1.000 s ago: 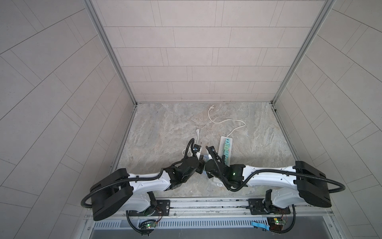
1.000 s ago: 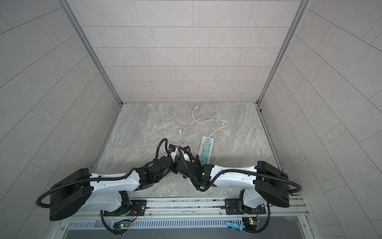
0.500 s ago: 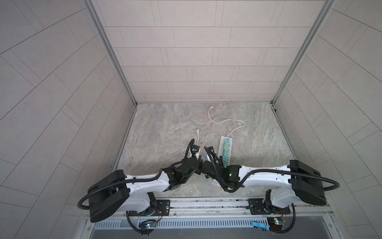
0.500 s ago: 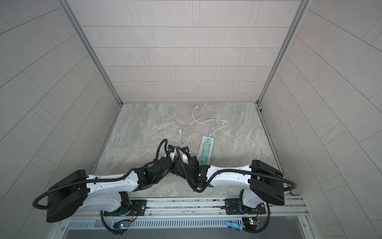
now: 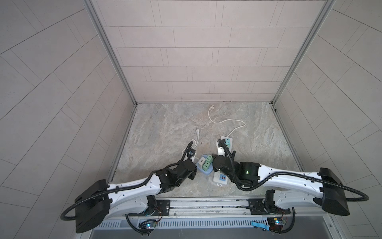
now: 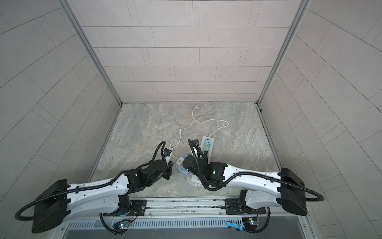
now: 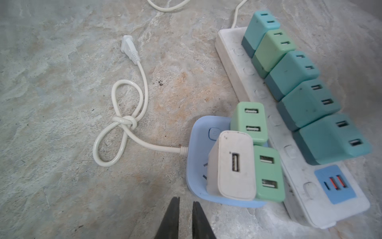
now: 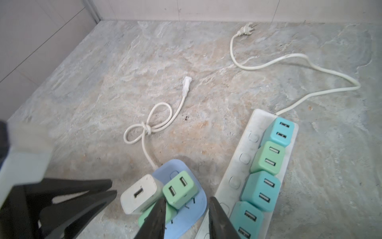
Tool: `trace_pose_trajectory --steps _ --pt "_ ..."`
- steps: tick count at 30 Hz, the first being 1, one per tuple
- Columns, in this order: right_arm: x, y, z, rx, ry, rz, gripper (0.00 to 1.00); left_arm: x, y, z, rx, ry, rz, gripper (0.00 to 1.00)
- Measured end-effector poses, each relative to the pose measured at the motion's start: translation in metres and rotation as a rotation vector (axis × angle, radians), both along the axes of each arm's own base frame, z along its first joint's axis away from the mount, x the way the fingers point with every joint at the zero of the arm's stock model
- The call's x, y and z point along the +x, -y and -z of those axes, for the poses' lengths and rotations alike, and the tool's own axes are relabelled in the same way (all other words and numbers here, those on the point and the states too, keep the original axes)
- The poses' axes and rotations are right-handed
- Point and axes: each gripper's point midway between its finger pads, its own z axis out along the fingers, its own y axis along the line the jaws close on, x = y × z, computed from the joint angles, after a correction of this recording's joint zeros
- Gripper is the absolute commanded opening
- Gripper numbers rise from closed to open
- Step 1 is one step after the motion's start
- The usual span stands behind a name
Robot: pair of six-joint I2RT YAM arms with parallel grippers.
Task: Insert plugs into power strip
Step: Press the plug into the socket.
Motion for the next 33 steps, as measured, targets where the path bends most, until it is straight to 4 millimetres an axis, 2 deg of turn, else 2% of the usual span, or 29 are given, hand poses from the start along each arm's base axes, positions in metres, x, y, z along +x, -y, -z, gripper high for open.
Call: trace_pose_trajectory --steps 3,7,11,18,33 --pt "0.013 0.0 0.004 -0.026 -0.014 0.016 0.36 -0.004 0.001 -0.021 -0.04 0.009 0.017 0.18" --pt "0.021 -0.011 0.028 -0.082 -0.068 -0.011 0.36 -0.013 0.003 -0.04 -0.098 0.024 0.049 0.18" --pt "0.025 -0.018 0.051 -0.121 -0.125 -0.038 0.35 -0.021 0.008 -0.035 -0.091 0.001 0.076 0.18" --pt "0.024 -0.026 0.078 -0.155 -0.191 -0.071 0.3 -0.028 0.013 -0.023 -0.058 -0.032 0.097 0.18" --pt "0.008 -0.018 0.085 0.036 -0.081 -0.002 0.26 -0.032 0.019 -0.025 -0.076 -0.037 0.122 0.19"
